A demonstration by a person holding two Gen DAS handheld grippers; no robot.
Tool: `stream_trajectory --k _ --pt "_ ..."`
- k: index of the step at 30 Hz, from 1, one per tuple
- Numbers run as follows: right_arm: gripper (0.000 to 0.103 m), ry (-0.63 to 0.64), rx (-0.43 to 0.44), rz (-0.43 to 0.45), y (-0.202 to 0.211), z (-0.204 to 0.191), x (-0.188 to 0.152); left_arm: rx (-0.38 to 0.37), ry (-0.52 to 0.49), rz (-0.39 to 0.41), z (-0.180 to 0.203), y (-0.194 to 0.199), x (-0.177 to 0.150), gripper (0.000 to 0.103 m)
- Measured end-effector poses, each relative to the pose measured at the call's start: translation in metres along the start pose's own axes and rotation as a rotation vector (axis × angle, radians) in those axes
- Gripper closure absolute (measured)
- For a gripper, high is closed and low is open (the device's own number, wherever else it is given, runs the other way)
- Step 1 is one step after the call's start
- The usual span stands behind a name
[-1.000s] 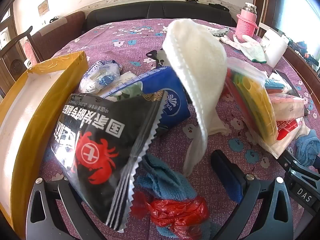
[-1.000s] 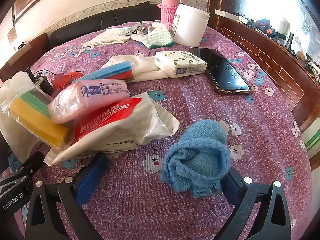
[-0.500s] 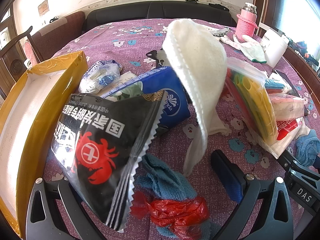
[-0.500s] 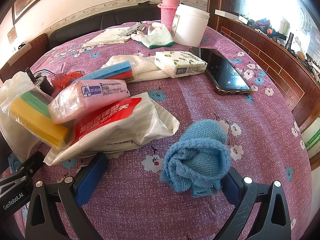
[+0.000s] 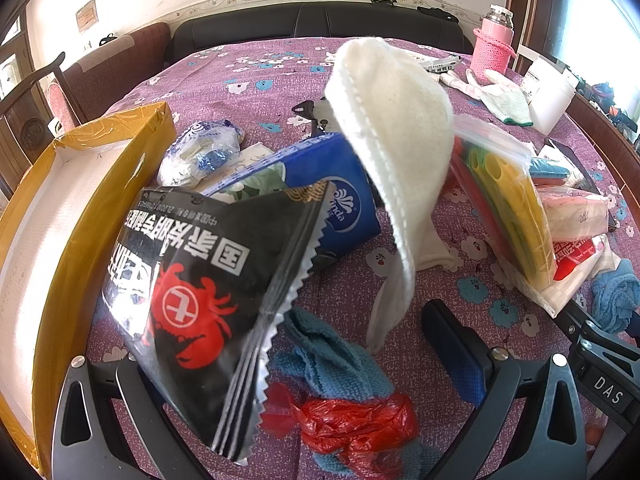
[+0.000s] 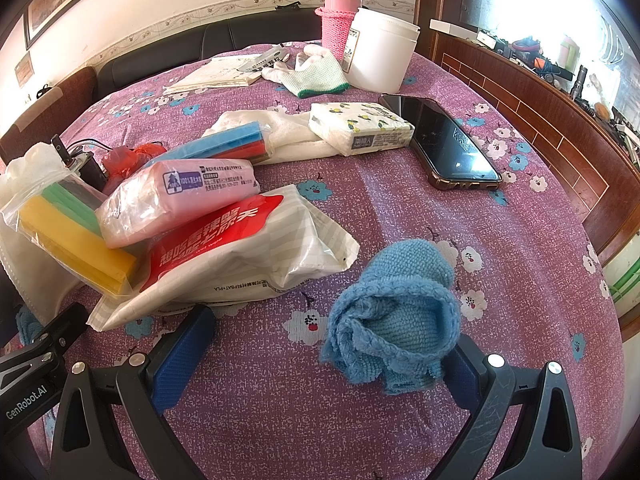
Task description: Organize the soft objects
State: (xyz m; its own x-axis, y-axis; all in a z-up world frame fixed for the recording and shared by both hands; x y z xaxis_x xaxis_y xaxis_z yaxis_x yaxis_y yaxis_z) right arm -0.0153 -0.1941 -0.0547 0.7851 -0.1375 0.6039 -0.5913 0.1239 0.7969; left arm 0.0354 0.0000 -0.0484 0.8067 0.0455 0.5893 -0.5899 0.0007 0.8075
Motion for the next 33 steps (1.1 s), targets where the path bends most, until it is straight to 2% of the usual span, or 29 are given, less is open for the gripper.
stream_trajectory --k 11,16,27,31,33 --pt "0.001 0.006 0.012 -0.026 0.001 0.000 -0.006 0.016 0.021 -0.001 0.001 0.000 0.000 0.000" --pt "0.001 -0.010 -0.003 -0.059 -0.006 0.001 0.003 -0.014 -0.028 -0.071 0.001 -0.002 0.001 0.000" --pt "0.001 -0.013 -0.008 -0.047 -0.003 0.000 0.000 0.002 -0.003 -0.021 -0.001 0.006 -0.007 0.000" --pt "0.001 -0.037 -0.032 -0.047 0.000 -0.001 -0.003 0.042 0.002 -0.014 0.000 0.009 -0.010 0.000" --pt "0.001 -0.035 -0.044 -0.048 0.001 -0.002 -0.004 0.080 -0.050 0.000 0.008 0.012 -0.009 0.000"
Point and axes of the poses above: each gripper's, at about its wrist camera, not at the fingertips, and y roughly against the way its jaws point, z to its right, x to its top, the point moved 6 cm from there along -y, roughly the way its jaws point, and after that the axes turned 3 degrees about y, right-handed, at the moved point
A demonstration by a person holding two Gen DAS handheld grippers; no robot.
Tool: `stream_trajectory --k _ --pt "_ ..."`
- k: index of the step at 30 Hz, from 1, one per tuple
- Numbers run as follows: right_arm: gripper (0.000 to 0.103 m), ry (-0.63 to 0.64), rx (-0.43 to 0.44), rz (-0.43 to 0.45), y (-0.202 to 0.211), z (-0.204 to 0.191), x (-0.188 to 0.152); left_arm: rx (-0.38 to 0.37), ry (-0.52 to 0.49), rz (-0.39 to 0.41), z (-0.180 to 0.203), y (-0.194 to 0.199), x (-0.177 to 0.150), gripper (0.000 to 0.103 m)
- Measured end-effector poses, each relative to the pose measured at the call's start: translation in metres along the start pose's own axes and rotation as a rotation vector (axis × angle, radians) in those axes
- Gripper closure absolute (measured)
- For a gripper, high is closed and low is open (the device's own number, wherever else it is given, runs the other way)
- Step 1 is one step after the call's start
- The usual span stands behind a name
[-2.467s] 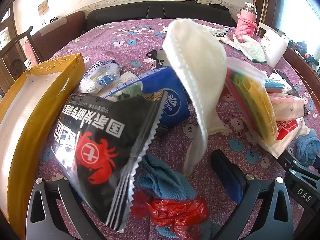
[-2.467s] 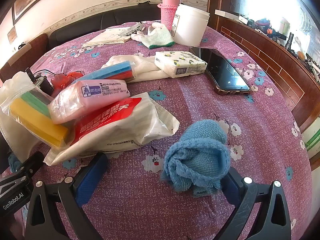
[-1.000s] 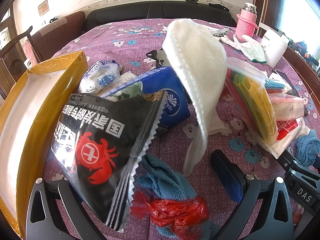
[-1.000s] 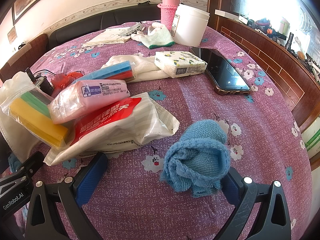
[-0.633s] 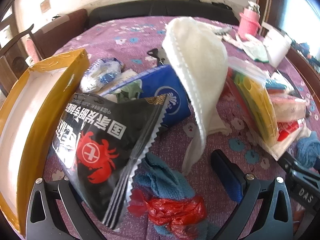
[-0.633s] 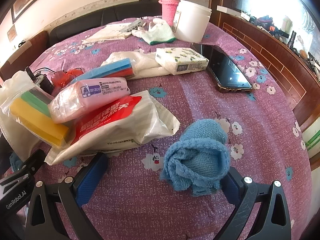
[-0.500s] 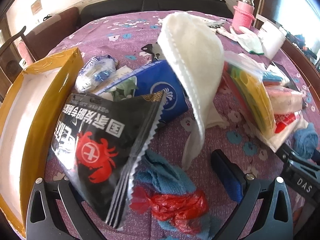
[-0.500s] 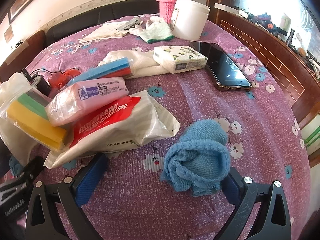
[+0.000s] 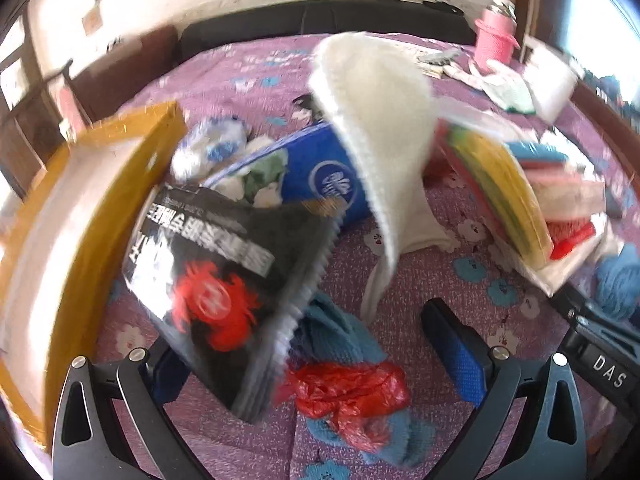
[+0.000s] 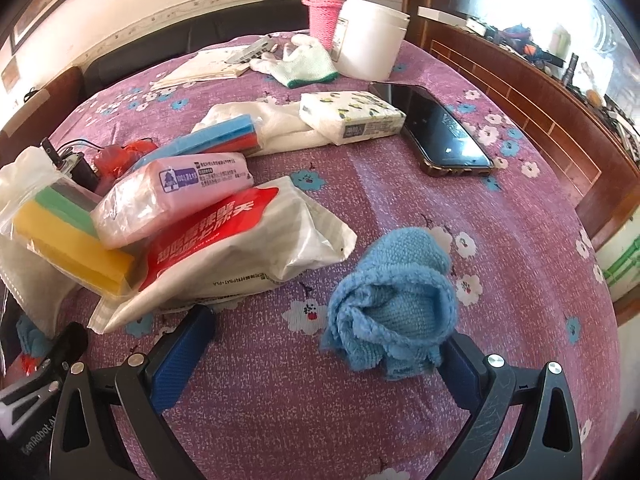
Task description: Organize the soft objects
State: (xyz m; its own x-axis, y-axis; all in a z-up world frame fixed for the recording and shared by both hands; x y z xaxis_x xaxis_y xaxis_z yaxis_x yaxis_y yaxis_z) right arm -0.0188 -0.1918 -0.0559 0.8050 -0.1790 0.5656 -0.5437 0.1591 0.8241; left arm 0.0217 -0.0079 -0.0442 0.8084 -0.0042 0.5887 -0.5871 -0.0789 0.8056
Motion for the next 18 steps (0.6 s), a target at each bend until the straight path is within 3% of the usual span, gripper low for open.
stream_trajectory --k 3,5,6,10,12,14,16,18 --pt "0.001 -0.002 0.011 -0.006 0.000 0.001 0.000 -0.004 -0.042 -0.003 0.004 0.003 -0.002 0.000" --pt "0.001 0.000 0.020 -0.009 0.000 0.002 0.000 -0.107 0.035 -0.056 -0.007 -0.003 -0.004 0.001" --pt "0.001 0.000 0.022 -0.014 0.001 0.002 -0.001 -0.144 0.053 -0.041 -0.011 0.000 -0.002 0.000" --pt "0.001 -0.011 0.065 -0.046 0.014 0.006 -0.014 -0.188 -0.032 -0.056 -0.007 0.010 -0.015 0.000" --pt "0.001 -0.025 0.103 -0.028 0.027 0.007 -0.022 -0.271 -0.029 -0.055 -0.008 0.023 -0.020 0.000" --pt "0.001 -0.017 0.105 0.020 0.046 0.010 -0.028 -0.375 0.018 -0.055 -0.018 0.044 -0.021 0.000" --pt "0.001 0.020 0.076 0.125 0.076 0.013 -0.026 -0.396 0.030 -0.008 -0.029 0.061 -0.019 0.000" --pt "0.001 0.063 0.019 0.276 0.112 0.014 -0.017 -0.371 0.030 0.067 -0.048 0.080 -0.013 0.000"
Point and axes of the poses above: each gripper's, at about its wrist camera, not at the fingertips, and y roughly against the way its jaws point, z to its right, x to its top, the point moved 6 cm from there along -y, roughly the way its jaws point, and after that the axes turned 3 degrees about y, right-handed, at the moved point
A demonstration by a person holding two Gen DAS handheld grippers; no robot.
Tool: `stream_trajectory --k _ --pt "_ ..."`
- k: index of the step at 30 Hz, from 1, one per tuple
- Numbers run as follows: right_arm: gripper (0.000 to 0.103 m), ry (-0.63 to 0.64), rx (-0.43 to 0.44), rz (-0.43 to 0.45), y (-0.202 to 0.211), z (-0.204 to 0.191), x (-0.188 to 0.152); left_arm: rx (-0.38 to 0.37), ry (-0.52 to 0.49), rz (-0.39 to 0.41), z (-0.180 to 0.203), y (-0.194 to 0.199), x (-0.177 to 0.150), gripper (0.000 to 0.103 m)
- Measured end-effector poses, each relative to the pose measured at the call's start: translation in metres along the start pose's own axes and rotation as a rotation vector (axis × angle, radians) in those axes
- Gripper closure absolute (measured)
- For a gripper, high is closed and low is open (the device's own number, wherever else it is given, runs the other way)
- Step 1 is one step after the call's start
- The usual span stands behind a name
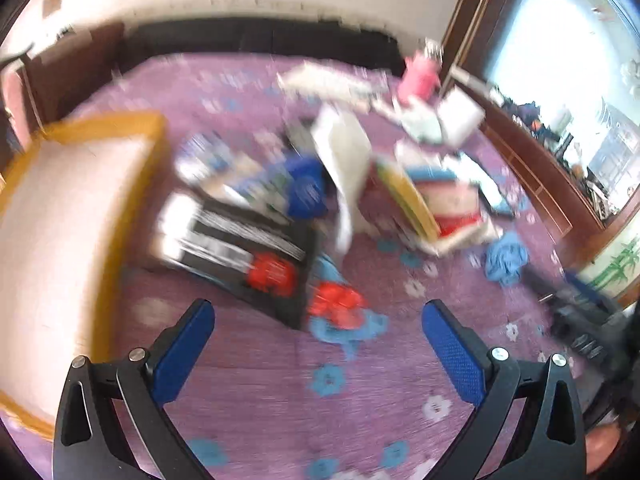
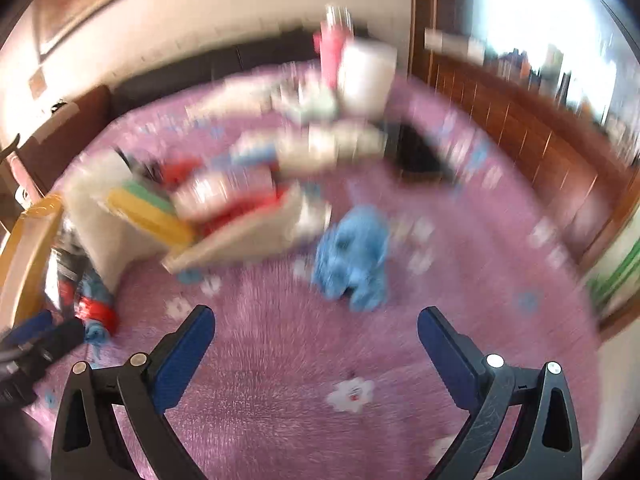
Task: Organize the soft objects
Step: 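Reach the left gripper to the black snack bag and grasp it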
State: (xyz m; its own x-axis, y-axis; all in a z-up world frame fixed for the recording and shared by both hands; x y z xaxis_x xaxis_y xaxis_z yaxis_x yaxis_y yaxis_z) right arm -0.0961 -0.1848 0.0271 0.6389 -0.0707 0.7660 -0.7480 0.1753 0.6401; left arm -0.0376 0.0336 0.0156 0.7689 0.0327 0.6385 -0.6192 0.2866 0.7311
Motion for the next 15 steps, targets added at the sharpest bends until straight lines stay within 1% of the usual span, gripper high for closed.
stream_trajectory --k 2,3,4,5,6,7,9,11,13,15 --pt "0.001 0.051 -0.063 0.147 0.027 -0.002 0.019 0.032 0.011 0.051 -0.018 0.015 0.008 0.000" --pt "0.001 0.075 -0.072 0.199 0.034 -0.005 0.028 0.050 0.028 0.062 -0.029 0.018 0.013 0.000" --pt "0.001 0.094 -0.074 0.214 0.035 -0.008 0.032 0.068 0.049 0.068 -0.040 0.021 0.016 0.000" --pt "0.001 0.112 -0.093 0.202 0.030 -0.011 0.037 0.093 0.078 0.070 -0.054 0.023 0.018 0.000" --pt "0.001 0.110 -0.121 0.186 0.021 -0.012 0.042 0.102 0.092 0.069 -0.059 0.022 0.022 0.000" --pt "0.001 0.086 -0.126 0.186 0.012 -0.011 0.046 0.110 0.104 0.065 -0.067 0.021 0.025 0.000" --pt "0.001 0.034 -0.115 0.204 -0.006 -0.006 0.051 0.129 0.124 0.056 -0.080 0.021 0.027 0.000" --pt "0.001 0.017 -0.167 0.216 -0.024 -0.002 0.056 0.131 0.127 0.047 -0.090 0.025 0.027 0.000" --pt "0.001 0.016 -0.208 0.222 -0.041 0.002 0.053 0.118 0.107 0.039 -0.086 0.024 0.030 0.000" --pt "0.001 0.001 -0.202 0.204 -0.051 0.007 0.045 0.107 0.059 0.037 -0.071 0.019 0.036 0.000"
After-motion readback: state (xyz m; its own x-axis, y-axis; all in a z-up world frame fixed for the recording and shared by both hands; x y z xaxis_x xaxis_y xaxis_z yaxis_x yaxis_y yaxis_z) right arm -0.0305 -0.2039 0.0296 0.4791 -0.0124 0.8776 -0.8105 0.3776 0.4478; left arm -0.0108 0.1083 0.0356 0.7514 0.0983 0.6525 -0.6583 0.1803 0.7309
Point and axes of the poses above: each gripper's, at about its wrist camera, not at the fingertips, and y roughly against the way its jaws point, z to its right, x to its top, the point moved 6 cm from there along -y, roughly the way its jaws point, and after that the axes turned 3 degrees about y, right-handed, at the moved point
